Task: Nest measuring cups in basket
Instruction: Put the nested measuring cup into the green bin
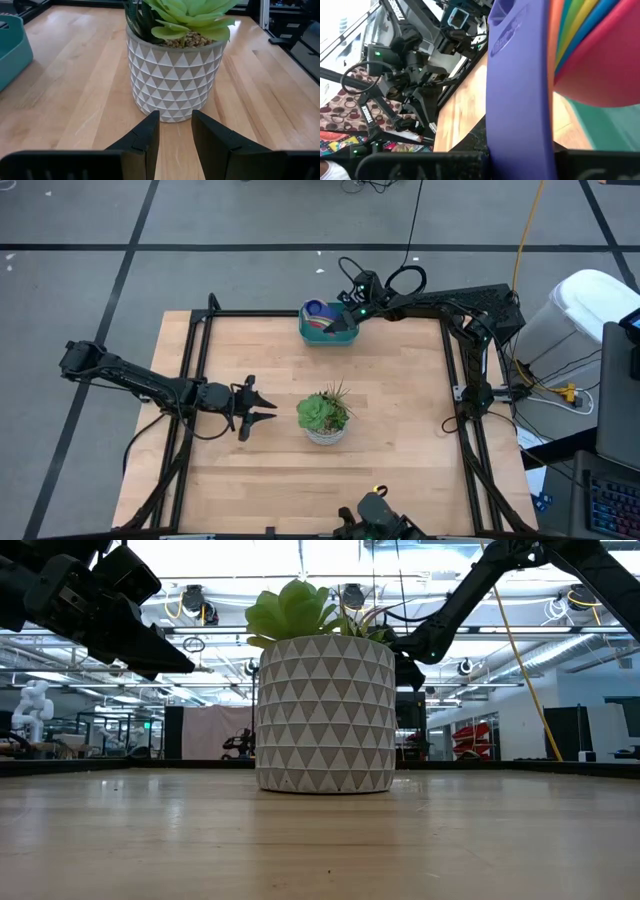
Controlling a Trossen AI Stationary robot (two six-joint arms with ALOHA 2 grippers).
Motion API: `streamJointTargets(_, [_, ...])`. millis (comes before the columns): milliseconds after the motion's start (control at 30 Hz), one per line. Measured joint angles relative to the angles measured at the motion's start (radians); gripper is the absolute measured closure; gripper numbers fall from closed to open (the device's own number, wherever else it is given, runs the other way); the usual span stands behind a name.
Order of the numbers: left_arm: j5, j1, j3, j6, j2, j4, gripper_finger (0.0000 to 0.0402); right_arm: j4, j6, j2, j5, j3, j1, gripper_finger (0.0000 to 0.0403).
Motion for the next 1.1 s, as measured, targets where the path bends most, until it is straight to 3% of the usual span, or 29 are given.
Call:
streamJointTargets(433, [0.000,-0.024,0.000,-0.007,0.000,0.000,0.0284,-0.029,0.015,0.005,0.161,0.000,0.012,0.0384])
streamJointTargets(800, [0.004,-0.031,0.000,-0.016,0.000,-0.005,0.0284,0.242,0.262,0.136,0.126,-0.002,0.032,0.0384])
streamJointTargets(1100, [0.007,-0.031,0.000,-0.014,0.000,-0.006,0.0284,0.228,0.330,0.139,0.142,-0.001,0.031,0.0384])
